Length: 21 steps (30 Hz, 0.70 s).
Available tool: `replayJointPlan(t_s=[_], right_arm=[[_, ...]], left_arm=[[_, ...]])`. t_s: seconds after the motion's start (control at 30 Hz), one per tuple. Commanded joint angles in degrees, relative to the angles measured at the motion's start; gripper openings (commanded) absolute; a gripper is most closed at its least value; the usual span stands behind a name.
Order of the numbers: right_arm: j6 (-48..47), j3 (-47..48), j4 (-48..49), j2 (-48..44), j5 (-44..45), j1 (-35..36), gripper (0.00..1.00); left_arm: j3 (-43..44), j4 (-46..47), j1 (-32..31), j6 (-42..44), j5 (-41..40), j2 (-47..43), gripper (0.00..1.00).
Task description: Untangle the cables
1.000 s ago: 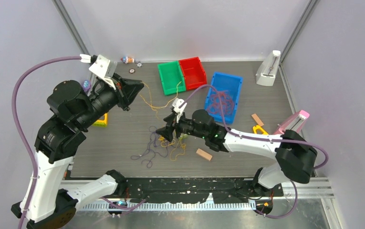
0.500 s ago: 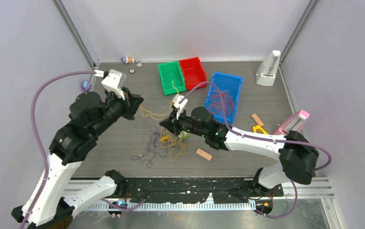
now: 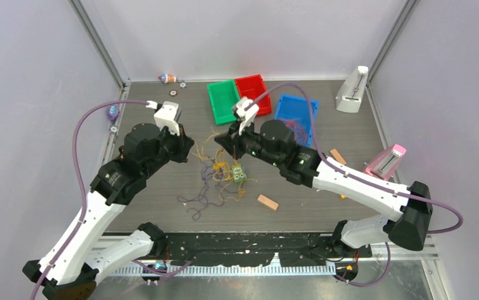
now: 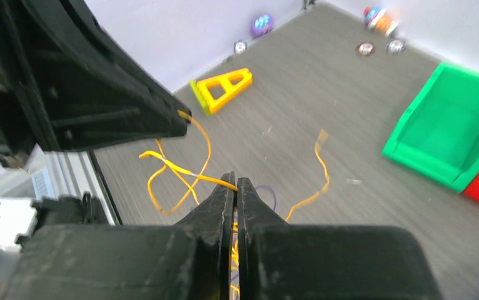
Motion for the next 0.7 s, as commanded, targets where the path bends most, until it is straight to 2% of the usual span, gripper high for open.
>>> replayJointPlan(t_s=[0.0,0.1,0.17,0.23,0.33,0.43,0.53,0.67], right_arm=[[-5.47,18.85,-12.03,-1.21,4.58,-0.40,0.05],[-8.89,28.44,-19.61,-1.54,6.15,-0.41,0.05],[-9.08,29.07,-20.94,-3.23,7.66,-0.41,0.05],[-8.23,26.21,-20.63,-5.46,8.70,-0.48,0.05],[-6.16,15.78,-18.90,-8.24,9.90,-0.73,0.05],[-2.05,7.51,-17.83,-9.04,11.07,-1.44,0.06],[-1.76,8.25,-19.48,-9.47,10.68,-2.13,0.05],[-5.36,18.54,-23.80,-9.79,9.26,-2.25,0.06]], left_arm=[[9.82,5.32,0.21,-0.07,-0.84,0.04,0.00],[16.70,5.90,0.14,-0.22,0.95,0.31,0.00],[16.26,7.47,0.14,-0.92,1.84,-0.93,0.00],[12.37,9.90,0.15,-2.23,2.02,-2.41,0.00],[3.89,11.89,0.17,-4.91,2.25,-3.48,0.00],[0.48,11.42,0.18,-8.80,5.98,-2.24,0.00],[6.07,9.08,0.21,-7.87,8.39,0.01,0.00],[13.55,7.07,0.15,-6.12,7.31,1.24,0.00]])
